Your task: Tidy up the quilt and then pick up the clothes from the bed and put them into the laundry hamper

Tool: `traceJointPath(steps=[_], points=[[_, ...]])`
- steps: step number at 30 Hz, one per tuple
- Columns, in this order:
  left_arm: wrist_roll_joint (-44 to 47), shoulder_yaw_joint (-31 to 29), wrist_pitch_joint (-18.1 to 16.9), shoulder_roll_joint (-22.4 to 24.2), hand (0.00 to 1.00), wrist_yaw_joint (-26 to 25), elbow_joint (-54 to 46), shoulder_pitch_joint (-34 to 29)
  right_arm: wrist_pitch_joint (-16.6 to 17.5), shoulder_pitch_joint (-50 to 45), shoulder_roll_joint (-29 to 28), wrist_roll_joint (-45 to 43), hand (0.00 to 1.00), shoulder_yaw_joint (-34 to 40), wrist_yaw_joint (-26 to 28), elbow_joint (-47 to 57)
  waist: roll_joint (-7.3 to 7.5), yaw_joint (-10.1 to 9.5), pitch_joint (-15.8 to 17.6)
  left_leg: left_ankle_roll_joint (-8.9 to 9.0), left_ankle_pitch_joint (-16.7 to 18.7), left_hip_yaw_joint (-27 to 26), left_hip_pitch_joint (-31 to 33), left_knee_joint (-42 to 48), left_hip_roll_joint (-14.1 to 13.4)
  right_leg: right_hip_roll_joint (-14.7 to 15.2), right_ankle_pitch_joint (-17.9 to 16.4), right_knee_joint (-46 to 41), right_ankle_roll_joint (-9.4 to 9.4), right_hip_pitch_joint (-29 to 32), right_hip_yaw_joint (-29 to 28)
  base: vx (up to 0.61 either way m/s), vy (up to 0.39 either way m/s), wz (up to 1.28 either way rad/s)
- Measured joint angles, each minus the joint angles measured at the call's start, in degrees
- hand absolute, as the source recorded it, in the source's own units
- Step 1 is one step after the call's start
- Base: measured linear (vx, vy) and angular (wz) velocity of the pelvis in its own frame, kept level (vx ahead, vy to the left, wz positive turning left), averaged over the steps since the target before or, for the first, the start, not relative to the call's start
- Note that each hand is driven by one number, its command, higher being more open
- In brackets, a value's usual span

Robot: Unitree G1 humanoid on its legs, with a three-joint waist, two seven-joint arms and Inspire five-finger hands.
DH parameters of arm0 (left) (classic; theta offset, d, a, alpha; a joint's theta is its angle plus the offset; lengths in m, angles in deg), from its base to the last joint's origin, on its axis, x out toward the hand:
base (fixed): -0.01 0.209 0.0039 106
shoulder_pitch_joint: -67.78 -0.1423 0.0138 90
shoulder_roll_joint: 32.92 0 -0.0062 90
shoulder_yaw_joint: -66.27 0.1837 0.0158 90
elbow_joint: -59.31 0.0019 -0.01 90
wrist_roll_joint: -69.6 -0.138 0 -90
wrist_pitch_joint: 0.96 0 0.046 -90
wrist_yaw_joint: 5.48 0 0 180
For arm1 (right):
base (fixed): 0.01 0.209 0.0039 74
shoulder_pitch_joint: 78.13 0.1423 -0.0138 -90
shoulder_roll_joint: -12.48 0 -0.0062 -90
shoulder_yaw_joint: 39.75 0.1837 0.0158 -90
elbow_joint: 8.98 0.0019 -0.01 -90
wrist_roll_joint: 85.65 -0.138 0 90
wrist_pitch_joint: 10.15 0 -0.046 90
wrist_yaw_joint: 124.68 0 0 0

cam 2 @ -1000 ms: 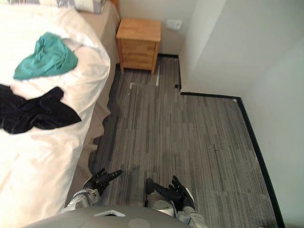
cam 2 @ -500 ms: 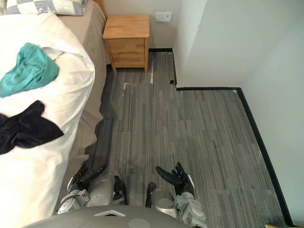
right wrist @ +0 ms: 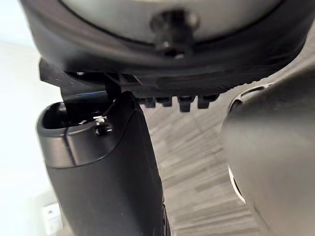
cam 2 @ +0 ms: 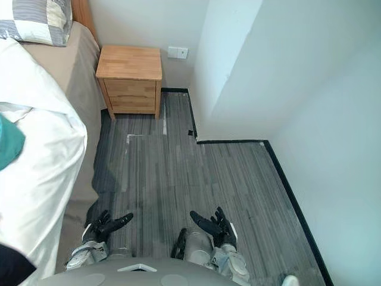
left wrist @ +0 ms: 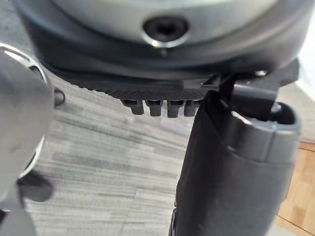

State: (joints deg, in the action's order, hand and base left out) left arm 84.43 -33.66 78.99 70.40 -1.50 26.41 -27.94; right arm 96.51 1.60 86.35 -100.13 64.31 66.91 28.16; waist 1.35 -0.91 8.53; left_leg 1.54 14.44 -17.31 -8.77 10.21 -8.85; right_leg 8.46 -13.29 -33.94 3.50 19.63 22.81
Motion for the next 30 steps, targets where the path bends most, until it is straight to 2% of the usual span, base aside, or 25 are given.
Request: traceJointPath(steps=[1, 2, 3, 4, 5, 6, 7, 8, 9, 10, 12, 14, 16, 18, 19, 20, 21, 22, 23, 24, 25, 26, 27, 29, 30], points=[[-0.47, 0.05, 0.0, 0.24, 1.0, 0.18, 0.95, 0.7, 0.78, 0.06, 0.18, -0.1, 1.0, 0.14, -0.29, 0.09, -0.58, 0.05, 0.29, 0.67, 0.28, 0.01, -1.62, -1.09, -0.89, -1.14, 3.66, 10.59, -0.44, 0.7, 0.36, 0.57, -0.229, 0.21], [-1.88, 0.03, 0.01, 0.38, 1.0, 0.21, 1.5, 1.07, 1.3, 0.02, 0.33, -0.13, 1.0, 0.06, -0.58, 0.15, -0.82, 0.18, 0.5, 2.15, 1.16, 0.17, -3.14, -1.3, -1.38, -2.61, 8.09, 19.19, -0.34, 0.94, -2.51, 0.6, -0.267, 0.23], [-2.13, -0.01, 0.0, 0.48, 1.0, 0.21, 1.75, 1.04, 1.41, 0.05, 0.32, -0.11, 1.0, 0.05, -0.75, 0.2, -0.9, 0.34, 0.56, 3.29, 1.85, 0.34, -4.19, -1.28, -1.67, -3.18, 10.36, 22.72, -0.22, 0.65, -4.67, 0.66, -0.347, 0.32], [-2.6, -0.33, -0.01, 0.7, 1.0, 0.07, 2.68, 1.17, 1.38, 0.47, 0.05, -0.06, 1.0, 0.13, -0.96, 0.15, -1.07, 0.83, 0.68, 4.97, 3.33, 1.25, -6.99, -1.15, -2.41, -4.0, 17.76, 25.88, -0.42, -1.09, -8.03, 0.65, -0.376, 0.44], [-2.67, -0.51, 0.0, 1.65, 1.0, -0.06, 4.07, 1.72, 1.3, 1.96, 0.98, 0.32, 1.0, 0.13, -1.04, 0.0, -2.93, 1.27, 1.4, 5.03, 3.44, 2.26, -8.39, 0.54, -4.17, -5.25, 19.23, 21.64, -3.13, -1.72, -8.26, 0.62, -0.371, 0.42], [-2.72, -0.5, -0.04, 2.29, 1.0, -0.06, 4.15, 2.02, 1.31, 2.52, 1.52, 0.51, 1.0, 0.06, -1.16, -0.06, -3.73, 1.21, 1.57, 4.66, 2.36, 2.78, -8.4, 2.17, -5.02, -5.61, 16.6, 18.75, -3.65, -1.38, -8.13, 0.56, -0.377, 0.28], [-3.6, -0.38, -0.43, 3.34, 1.0, 0.15, 3.67, 1.78, 1.04, 2.82, 2.04, 0.87, 1.0, -0.07, -1.18, -0.28, -4.58, 0.98, 1.45, 4.75, -0.48, 4.35, -7.54, 6.93, -6.38, -5.78, 13.22, 15.19, -5.19, -1.9, -7.34, 0.41, -0.306, 0.1], [-3.83, -0.44, -0.74, 3.48, 1.0, 0.16, 3.49, 1.57, 0.71, 2.83, 2.22, 1.2, 1.0, -0.07, -1.22, -0.32, -4.86, 0.93, 1.29, 4.73, -2.41, 5.6, -6.43, 10.43, -7.11, -6.01, 11.75, 14.16, -5.37, -2.74, -6.98, 0.52, -0.406, 0.14], [-3.81, -0.97, -1.32, 3.57, 1.0, 0.25, 3.1, 1.14, -0.26, 3.06, 2.53, 2.9, 1.0, -0.05, -1.47, -0.43, -5.34, 0.83, 1.3, 3.44, -7.31, 8.51, -2.74, 20.36, -8.58, -6.83, 8.98, 13.65, -5.78, -5.35, -6.72, 0.53, -0.381, 0.16], [-3.8, -1.8, -2.02, 3.84, 1.0, 0.44, 2.95, 0.71, -1.12, 3.23, 2.9, 3.95, 1.0, -0.09, -1.51, -0.54, -5.6, 0.71, 1.47, 4.17, -10.81, 11.98, 3.17, 33.33, -10.36, -8.23, 7.44, 15.27, -6.08, -8.89, -6.56, 0.63, -0.392, 0.12], [-3.79, -1.57, -4.22, 4.45, 1.0, 0.4, 1.03, 0.56, -1.57, 3.66, 3.24, 5.35, 1.0, -0.14, -1.46, -1.79, -6.19, -0.64, 1.75, 6.56, -6.84, 12.74, 10.44, 45.13, -11.66, -9.7, 7.22, 19.92, -6.2, -16.68, -5.55, 0.53, -0.261, 0.02], [-3.74, 0.13, -5.3, 3.92, 1.0, 0.79, 0.48, 0.57, -1.72, 4.02, 3.01, 7.31, 1.0, -0.11, -0.94, -2.61, -5.51, -1.58, 1.61, 6.39, -2.85, 10.11, 13.62, 41.16, -9.56, -9.15, 7.36, 24.24, -5.94, -22.41, -4.54, 0.4, -0.167, 0.04], [-3.15, 0.59, -6.06, 3.94, 1.0, 0.88, -0.88, 0.64, -1.66, 4.31, 2.32, 7.42, 1.0, -0.16, 0.04, -2.47, -4.99, -2.65, 1.5, 4.99, -0.73, 6.32, 16.87, 31.19, -6.19, -8.36, 7.15, 28.59, -5.33, -26.41, -3.83, 0.37, -0.085, 0.08], [-1.18, 0.56, -6.01, 3.8, 1.0, 0.85, -1.65, 1.05, -1.59, 4.65, 1.72, 7.52, 1.0, -0.54, 0.44, -2.43, -4.37, -2.85, 1.84, 3.08, -1.66, 0.04, 20.4, 22.77, -3.44, -7.13, 6.62, 31.14, -4.28, -29.52, -1.2, 0.41, 0.007, 0.45], [-0.94, 0.49, -5.73, 3.56, 1.0, 0.73, -2.43, 1.21, -1.44, 4.41, 1.81, 7.6, 1.0, -2.23, 0.31, -2.45, -3.5, -2.77, 2.03, 2.44, -4.55, -8.46, 21.67, 19.26, -2.82, -5.92, 5.43, 31.29, -2.66, -30.65, 1.96, 0.49, 0.042, 0.91], [-0.94, -0.05, -5.33, 3.61, 1.0, 0.23, -2.89, 1.17, -1.38, 4.15, 2.1, 9.06, 1.0, -3.88, 0.19, -2.45, -2.97, -2.59, 2.04, 1.17, -9.72, -19.25, 21.24, 15.4, -2.88, -5.19, 3.95, 31.17, -0.96, -32.61, 5.81, 0.49, 0.054, 1.03], [-0.95, -0.43, -4.64, 3.61, 1.0, 0.13, -3.02, 1.2, -1.37, 4.16, 2.2, 9.81, 1.0, -4.63, -0.17, -2.47, -2.8, -2.25, 2.08, -2.12, -10.79, -24.58, 20.61, 13.76, -2.85, -5.11, 3.18, 31.1, -0.08, -34.2, 7.46, 0.47, 0.072, 1.38], [-1.12, -1.19, -2.93, 3.15, 1.0, 0.01, -2.99, 1.69, -1.37, 4.15, 1.73, 9.64, 1.0, -6.13, -1.6, -2.55, -1.72, -1.65, 1.86, -6.93, -8.31, -31.52, 18.35, 12.04, -1.26, -4.38, 1.98, 30.7, 1.8, -36.46, 11.1, 0.5, 0.083, 1.37], [-1.22, -1.63, -2.16, 2.93, 1.0, -0.09, -3.1, 2.14, -1.36, 4.25, 1.15, 9.63, 1.0, -6.44, -2.25, -2.56, -0.78, -2.18, 1.29, -8.9, -6.52, -33.73, 17.97, 11.27, 0.07, -3.43, 1.1, 29.31, 3.23, -36.84, 13.23, 0.59, 0.122, 1.57], [-0.66, -1.79, -1.62, 2.87, 1.0, -0.87, -2.68, 2.73, -1.47, 4.59, 0.58, 9.64, 1.0, -6.09, -2.89, -2.58, -0.27, -3.69, 1.1, -11.18, -2.98, -32.86, 16.75, 9.05, 2.13, -1.75, -0.38, 22.13, 5.29, -35.77, 13.79, 0.48, 0.123, 1.11], [-0.37, -1.79, -0.95, 2.54, 1.0, -1.07, -2.19, 3.06, -1.74, 5.07, 0.46, 9.66, 1.0, -5.63, -3.18, -2.73, 0.13, -3.71, 1.18, -11.61, -2.61, -31.19, 16.1, 7.98, 3.33, -0.41, -0.98, 16.19, 6.01, -34.58, 13.6, 0.47, 0.155, 1.37], [-0.06, -1.63, -0.16, 1.65, 1.0, -1.19, -0.95, 3.4, -2.43, 6.08, -0.15, 9.66, 1.0, -4.88, -3.41, -3.34, 0.95, -2.83, 1.04, -11.26, -2.38, -27.06, 14.62, 6.15, 5.8, 4.08, 0.83, -0.11, 5.61, -29.5, 11.39, 0.5, 0.148, 1.61], [-0.07, -1.62, 0.25, 1.0, 1.0, -1.42, -0.17, 3.48, -2.96, 7.13, -0.07, 9.75, 1.0, -4.79, -3.22, -4.11, 1.43, -1.75, 1.3, -11.12, -2.27, -23.16, 12.15, 4.13, 7.86, 7.18, 2.43, -15.17, 5.46, -23.84, 6.18, 0.5, 0.113, 1.76], [0.02, -1.63, 0.25, 0.6, 1.0, -1.47, 1.09, 3.39, -3.09, 7.0, 0.0, 9.78, 1.0, -4.45, -3.13, -4.32, 1.27, -1.16, 1.6, -11.01, -2.21, -18.85, 9.09, 2.57, 9.1, 7.75, 2.25, -23.28, 5.53, -20.07, 2.13, 0.46, -0.006, 1.62], [0.81, -1.65, -0.11, 0.39, 1.0, -1.64, 1.61, 2.71, -3.22, 6.52, 0.43, 9.83, 1.0, -3.84, -2.8, -3.38, 0.54, -0.75, 1.98, -10.7, -2.05, -13.51, 5.71, 1.21, 9.79, 7.42, 1.99, -25.31, 5.09, -16.42, -1.54, 0.58, -0.138, 2.02]])
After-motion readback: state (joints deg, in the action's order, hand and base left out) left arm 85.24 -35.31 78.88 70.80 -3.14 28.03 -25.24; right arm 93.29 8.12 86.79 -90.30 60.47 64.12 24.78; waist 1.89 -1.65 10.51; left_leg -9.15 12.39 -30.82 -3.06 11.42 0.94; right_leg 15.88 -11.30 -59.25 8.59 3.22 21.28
